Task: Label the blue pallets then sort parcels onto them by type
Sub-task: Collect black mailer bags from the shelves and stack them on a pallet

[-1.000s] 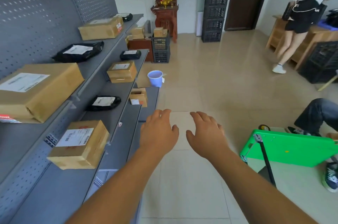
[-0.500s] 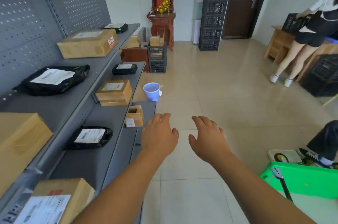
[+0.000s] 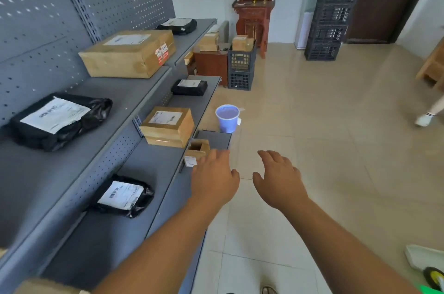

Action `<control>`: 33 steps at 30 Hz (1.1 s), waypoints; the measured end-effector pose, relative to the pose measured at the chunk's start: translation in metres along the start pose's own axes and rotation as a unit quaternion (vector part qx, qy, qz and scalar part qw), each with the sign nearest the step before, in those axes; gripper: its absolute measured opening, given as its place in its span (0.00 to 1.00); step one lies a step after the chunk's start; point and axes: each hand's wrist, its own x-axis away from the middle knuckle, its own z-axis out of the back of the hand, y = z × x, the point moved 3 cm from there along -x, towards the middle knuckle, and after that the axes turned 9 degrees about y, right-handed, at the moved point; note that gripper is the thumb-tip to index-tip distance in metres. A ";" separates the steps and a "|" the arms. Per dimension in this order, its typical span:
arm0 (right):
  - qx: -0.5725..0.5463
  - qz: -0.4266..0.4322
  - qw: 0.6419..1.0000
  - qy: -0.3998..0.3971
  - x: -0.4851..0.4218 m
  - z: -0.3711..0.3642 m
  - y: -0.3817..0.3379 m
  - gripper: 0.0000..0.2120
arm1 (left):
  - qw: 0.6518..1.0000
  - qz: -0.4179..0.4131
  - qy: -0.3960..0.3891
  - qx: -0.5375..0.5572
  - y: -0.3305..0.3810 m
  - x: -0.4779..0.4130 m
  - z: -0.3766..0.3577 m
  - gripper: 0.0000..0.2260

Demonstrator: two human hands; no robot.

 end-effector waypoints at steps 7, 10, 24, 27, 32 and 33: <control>-0.046 0.099 0.991 -0.077 -0.096 -0.032 -0.017 0.26 | 0.989 0.135 0.023 -0.050 -0.024 -0.056 -0.009 0.21; -0.065 0.156 0.980 -0.110 -0.123 -0.051 -0.041 0.22 | 0.978 0.196 0.026 -0.065 -0.046 -0.064 -0.012 0.20; -0.096 0.327 0.907 -0.245 -0.157 -0.162 -0.190 0.27 | 0.910 0.408 -0.006 -0.080 -0.188 -0.035 -0.018 0.22; -0.090 0.360 0.889 -0.267 -0.159 -0.181 -0.215 0.27 | 0.891 0.449 0.000 -0.067 -0.207 -0.027 -0.017 0.21; -0.092 0.413 0.856 -0.296 -0.167 -0.214 -0.255 0.26 | 0.841 0.539 0.024 -0.034 -0.237 -0.017 -0.019 0.22; -0.091 0.423 0.849 -0.304 -0.169 -0.221 -0.262 0.26 | 0.829 0.557 0.028 -0.027 -0.242 -0.017 -0.021 0.22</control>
